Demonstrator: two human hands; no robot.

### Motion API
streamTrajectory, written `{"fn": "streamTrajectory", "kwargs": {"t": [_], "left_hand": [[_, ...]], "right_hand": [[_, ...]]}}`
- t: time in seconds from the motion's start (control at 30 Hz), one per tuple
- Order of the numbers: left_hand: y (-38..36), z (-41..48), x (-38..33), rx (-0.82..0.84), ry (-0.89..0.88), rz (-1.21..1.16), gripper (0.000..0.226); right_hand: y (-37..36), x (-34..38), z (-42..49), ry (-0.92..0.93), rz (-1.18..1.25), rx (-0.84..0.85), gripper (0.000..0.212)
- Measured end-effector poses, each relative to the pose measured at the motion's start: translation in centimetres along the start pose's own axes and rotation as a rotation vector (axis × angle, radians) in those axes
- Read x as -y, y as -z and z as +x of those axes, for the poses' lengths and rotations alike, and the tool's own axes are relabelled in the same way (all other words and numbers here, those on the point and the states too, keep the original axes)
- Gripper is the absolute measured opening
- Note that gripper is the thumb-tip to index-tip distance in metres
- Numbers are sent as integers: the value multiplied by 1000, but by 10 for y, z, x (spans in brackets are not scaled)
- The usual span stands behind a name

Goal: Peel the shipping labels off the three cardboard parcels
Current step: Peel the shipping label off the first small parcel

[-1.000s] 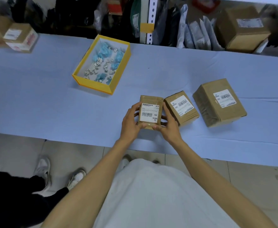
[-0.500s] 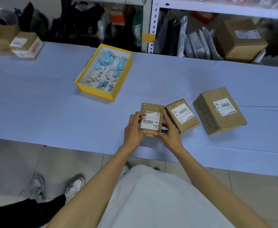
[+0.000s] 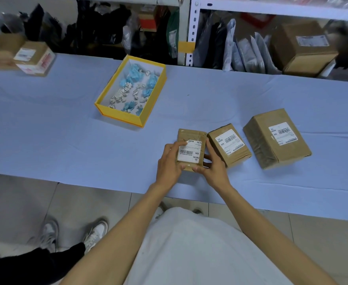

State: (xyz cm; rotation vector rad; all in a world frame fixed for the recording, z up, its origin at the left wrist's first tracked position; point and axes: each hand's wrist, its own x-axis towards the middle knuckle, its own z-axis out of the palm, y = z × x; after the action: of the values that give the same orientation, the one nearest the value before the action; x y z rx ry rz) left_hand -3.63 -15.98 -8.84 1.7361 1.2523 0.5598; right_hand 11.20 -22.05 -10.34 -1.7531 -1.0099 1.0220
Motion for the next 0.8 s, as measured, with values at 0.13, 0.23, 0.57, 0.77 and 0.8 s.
{"fn": "streamTrajectory", "kwargs": {"t": [0.13, 0.23, 0.57, 0.77, 0.8], "left_hand": [[1, 1, -1, 11, -1, -24, 84], [3, 0, 0, 3, 34, -149, 90], [0, 12, -2, -141, 71, -127, 39], [-6, 22, -15, -276, 134, -236, 14], [-6, 23, -16, -295, 142, -231, 9]], "right_hand": [[1, 1, -2, 2, 0, -2, 98], [1, 3, -2, 5, 2, -8, 97], [0, 3, -4, -28, 29, 16, 97], [1, 4, -6, -31, 18, 31, 97], [1, 5, -6, -32, 13, 33, 97]]}}
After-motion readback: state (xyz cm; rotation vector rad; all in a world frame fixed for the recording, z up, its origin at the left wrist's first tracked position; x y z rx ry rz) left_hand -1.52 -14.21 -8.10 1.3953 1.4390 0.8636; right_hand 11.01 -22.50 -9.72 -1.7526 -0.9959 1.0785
